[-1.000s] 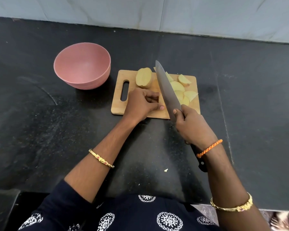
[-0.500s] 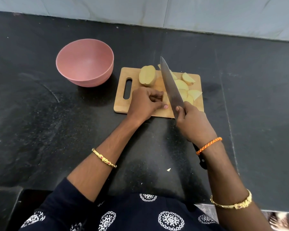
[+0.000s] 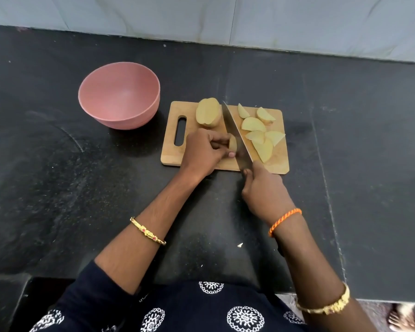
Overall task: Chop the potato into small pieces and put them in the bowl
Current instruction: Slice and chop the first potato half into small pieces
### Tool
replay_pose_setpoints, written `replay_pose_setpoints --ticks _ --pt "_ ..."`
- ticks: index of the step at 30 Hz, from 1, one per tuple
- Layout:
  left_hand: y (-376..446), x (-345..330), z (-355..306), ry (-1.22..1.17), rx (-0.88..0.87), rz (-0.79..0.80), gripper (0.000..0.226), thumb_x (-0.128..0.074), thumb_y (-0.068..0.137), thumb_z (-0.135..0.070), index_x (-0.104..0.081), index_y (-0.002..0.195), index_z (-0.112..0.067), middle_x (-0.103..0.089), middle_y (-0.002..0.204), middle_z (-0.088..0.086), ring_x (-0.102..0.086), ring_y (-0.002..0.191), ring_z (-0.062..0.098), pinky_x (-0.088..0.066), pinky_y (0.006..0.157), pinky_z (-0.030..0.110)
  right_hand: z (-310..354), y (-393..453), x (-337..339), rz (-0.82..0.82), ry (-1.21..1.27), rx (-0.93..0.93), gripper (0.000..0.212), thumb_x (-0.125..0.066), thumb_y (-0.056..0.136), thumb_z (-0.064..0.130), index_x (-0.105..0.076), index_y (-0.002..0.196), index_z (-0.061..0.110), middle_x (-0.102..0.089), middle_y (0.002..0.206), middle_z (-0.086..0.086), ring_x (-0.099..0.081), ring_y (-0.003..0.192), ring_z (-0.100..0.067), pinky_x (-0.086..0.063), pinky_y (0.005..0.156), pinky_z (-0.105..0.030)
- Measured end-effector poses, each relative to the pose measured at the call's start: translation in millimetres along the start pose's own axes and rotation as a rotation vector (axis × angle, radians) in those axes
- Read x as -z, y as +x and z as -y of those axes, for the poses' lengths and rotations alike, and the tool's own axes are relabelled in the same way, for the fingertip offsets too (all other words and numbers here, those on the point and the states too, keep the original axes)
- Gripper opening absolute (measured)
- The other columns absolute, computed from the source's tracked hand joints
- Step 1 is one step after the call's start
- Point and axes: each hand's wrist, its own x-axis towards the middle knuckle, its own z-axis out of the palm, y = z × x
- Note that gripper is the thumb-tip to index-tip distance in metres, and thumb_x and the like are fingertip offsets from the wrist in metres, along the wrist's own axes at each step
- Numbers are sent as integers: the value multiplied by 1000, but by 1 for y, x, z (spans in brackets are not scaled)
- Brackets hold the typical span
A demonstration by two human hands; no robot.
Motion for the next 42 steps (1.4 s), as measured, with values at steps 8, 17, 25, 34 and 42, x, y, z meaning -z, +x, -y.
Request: replay_pose_setpoints --ticks 8,17,25,34,42 --pt "0 4 0 -68 46 27 52 -84 64 -8 -66 112 -8 -70 91 0 -66 77 3 -52 78 12 -11 -20 17 -25 74 31 24 -34 100 30 -40 80 18 -53 79 -11 -55 71 -30 -43 60 -34" --pt "-2 3 -3 -22 51 -7 40 -85 64 -13 -70 101 -6 -69 84 -1 -66 76 5 -51 72 9 -1 -8 4 -101 121 73 19 -35 100 27 -41 88 13 -55 83 -15 -55 82 -37 -42 67 -36" --pt "-4 -1 -7 42 31 -21 36 -82 68 -11 -71 101 -5 -69 86 -2 -64 76 2 -47 70 2 -1 -8 -2 -145 69 55 19 -34 100 29 -41 95 12 -57 88 -19 -56 83 -41 -49 72 -46" --pt "-3 -3 -10 105 26 -21 32 -80 71 -10 -71 101 -5 -71 91 3 -65 82 7 -45 72 5 -1 -7 -4 -141 30 43 18 -33 100 28 -38 97 11 -56 89 -21 -55 82 -42 -49 71 -45" --pt "-2 -4 -10 109 27 -22 32 -81 70 -10 -71 100 -6 -72 90 3 -64 80 6 -46 71 4 2 -6 -3 -139 31 25 15 -33 100 27 -37 94 13 -53 84 -19 -55 84 -43 -47 70 -44"
